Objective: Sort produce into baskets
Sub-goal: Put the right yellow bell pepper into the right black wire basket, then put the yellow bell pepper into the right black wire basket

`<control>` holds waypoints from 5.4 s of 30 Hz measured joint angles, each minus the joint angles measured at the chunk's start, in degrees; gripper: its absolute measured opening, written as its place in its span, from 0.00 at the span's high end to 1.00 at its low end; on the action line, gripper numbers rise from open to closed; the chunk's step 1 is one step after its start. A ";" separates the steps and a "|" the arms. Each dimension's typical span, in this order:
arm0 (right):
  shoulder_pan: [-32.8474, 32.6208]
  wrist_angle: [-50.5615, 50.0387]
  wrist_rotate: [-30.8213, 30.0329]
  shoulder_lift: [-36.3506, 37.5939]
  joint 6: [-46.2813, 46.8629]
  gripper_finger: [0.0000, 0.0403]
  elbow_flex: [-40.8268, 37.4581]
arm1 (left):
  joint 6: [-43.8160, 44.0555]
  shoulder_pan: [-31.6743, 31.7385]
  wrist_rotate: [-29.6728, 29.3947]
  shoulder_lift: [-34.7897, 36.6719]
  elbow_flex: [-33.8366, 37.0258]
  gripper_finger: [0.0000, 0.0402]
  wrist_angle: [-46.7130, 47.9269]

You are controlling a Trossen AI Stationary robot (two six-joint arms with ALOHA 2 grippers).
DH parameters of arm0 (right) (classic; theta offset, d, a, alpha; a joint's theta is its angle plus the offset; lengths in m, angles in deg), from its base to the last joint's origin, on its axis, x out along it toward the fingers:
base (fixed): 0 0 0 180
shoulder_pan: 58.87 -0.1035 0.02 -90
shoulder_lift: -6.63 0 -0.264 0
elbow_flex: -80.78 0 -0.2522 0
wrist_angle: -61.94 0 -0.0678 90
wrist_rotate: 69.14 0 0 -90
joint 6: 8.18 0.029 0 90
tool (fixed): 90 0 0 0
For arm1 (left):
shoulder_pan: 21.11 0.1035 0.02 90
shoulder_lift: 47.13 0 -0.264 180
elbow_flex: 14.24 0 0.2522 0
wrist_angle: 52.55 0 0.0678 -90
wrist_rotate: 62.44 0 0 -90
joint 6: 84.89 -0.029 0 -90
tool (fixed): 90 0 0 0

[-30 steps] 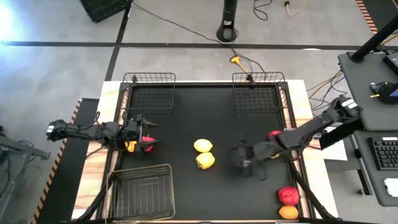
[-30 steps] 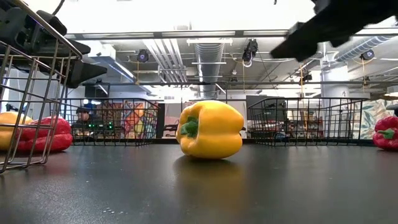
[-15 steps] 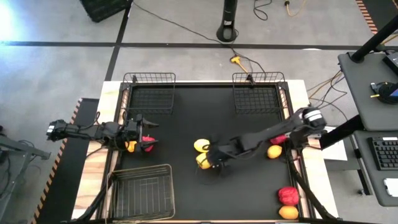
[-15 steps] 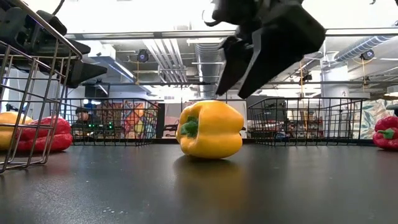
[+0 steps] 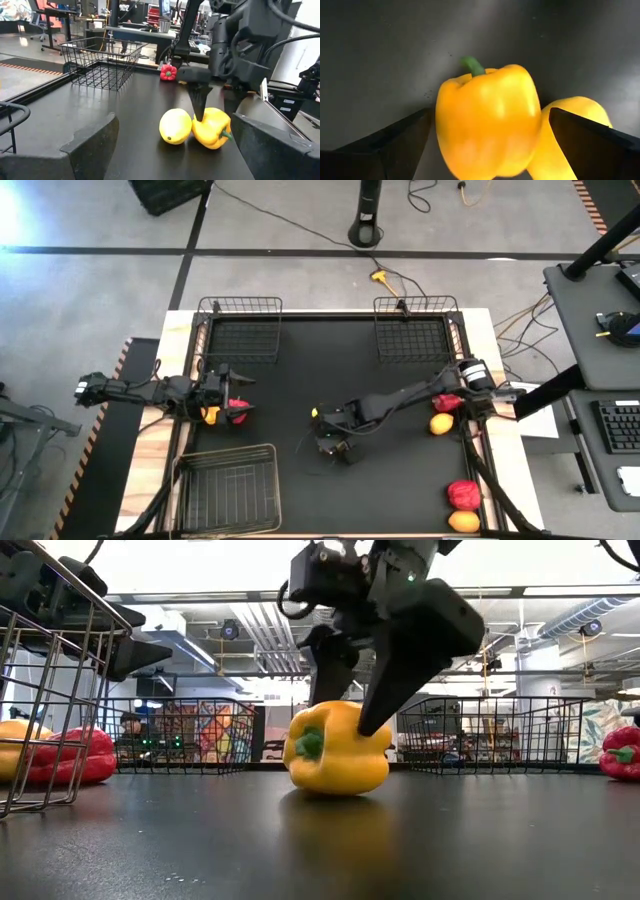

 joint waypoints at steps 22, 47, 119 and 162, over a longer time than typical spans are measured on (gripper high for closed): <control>0.80 0.41 3.47 -3.07 0.79 0.17 -0.13 | 0.00 0.02 0.00 0.01 0.00 0.09 -0.02; 13.84 -27.07 -36.16 29.71 38.03 0.22 3.80 | 0.00 0.01 0.00 0.00 0.00 0.09 -0.02; 35.84 -36.09 -7.57 36.04 54.44 0.08 -3.99 | 0.02 0.02 0.00 0.01 0.00 0.09 -0.02; -8.13 -16.03 -0.08 11.89 55.66 0.07 1.87 | 0.02 0.02 0.00 0.01 0.00 0.09 -0.02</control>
